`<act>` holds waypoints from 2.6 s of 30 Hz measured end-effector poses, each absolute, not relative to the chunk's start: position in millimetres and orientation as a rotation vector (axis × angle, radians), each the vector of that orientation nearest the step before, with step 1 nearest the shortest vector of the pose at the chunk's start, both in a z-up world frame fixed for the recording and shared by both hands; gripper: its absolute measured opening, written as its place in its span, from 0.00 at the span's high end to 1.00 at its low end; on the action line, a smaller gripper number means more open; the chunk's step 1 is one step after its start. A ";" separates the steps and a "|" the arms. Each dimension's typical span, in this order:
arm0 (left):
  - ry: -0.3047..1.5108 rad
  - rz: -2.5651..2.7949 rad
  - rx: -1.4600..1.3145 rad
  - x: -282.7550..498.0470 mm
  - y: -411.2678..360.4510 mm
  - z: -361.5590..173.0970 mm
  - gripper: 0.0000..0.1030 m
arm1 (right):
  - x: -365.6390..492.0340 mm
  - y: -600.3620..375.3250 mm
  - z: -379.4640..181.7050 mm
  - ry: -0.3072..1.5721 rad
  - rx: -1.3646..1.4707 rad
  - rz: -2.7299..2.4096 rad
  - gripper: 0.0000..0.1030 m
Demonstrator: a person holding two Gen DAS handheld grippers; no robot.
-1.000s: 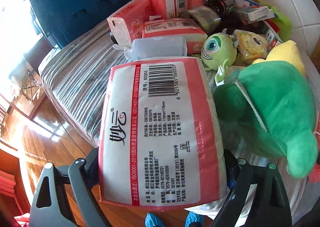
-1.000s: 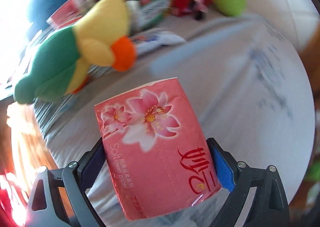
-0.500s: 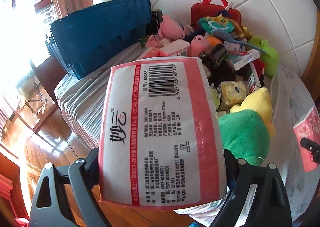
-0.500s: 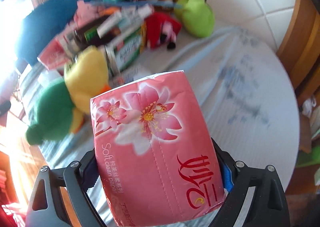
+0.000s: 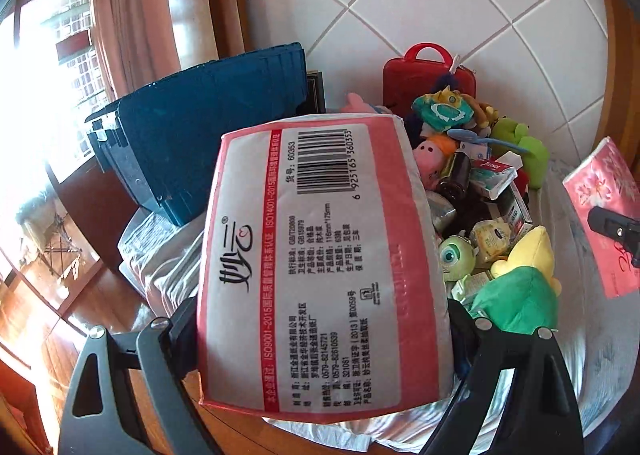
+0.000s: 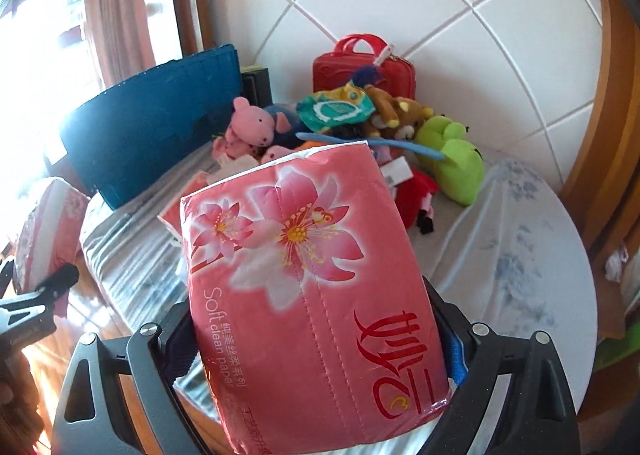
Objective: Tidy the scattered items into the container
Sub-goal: 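Lift the white tissue pack with the left tool while the right tool carries the pink pack toward the crate, then lower the white pack into the crate with the left tool while the right tool lowers the pink pack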
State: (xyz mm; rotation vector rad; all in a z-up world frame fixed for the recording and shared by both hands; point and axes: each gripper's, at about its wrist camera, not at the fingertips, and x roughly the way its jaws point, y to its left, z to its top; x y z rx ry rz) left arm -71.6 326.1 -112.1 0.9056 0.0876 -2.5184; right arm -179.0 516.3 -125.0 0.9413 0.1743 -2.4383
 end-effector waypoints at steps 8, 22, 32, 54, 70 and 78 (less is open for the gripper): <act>0.084 -2.593 0.901 -42.9 235.2 -98.6 0.11 | -126.5 406.3 -101.5 0.148 0.912 -2.463 0.09; 0.090 -2.542 0.807 -61.0 144.7 -78.7 0.11 | -154.7 289.0 -68.1 0.162 0.748 -2.402 0.09; 0.018 -2.654 0.744 -50.8 62.9 -56.9 0.11 | -147.6 201.6 -61.2 0.141 0.719 -2.463 0.09; -0.090 -2.733 0.603 -104.1 -91.3 13.7 0.11 | -175.1 38.1 11.3 0.122 0.590 -2.573 0.09; -0.112 -2.614 1.002 -269.5 -265.3 35.3 0.11 | -315.2 -147.3 43.2 0.284 0.801 -2.546 0.08; -0.064 -2.576 1.468 -378.7 -345.1 -10.0 0.11 | -409.9 -223.5 12.5 0.353 1.105 -2.647 0.08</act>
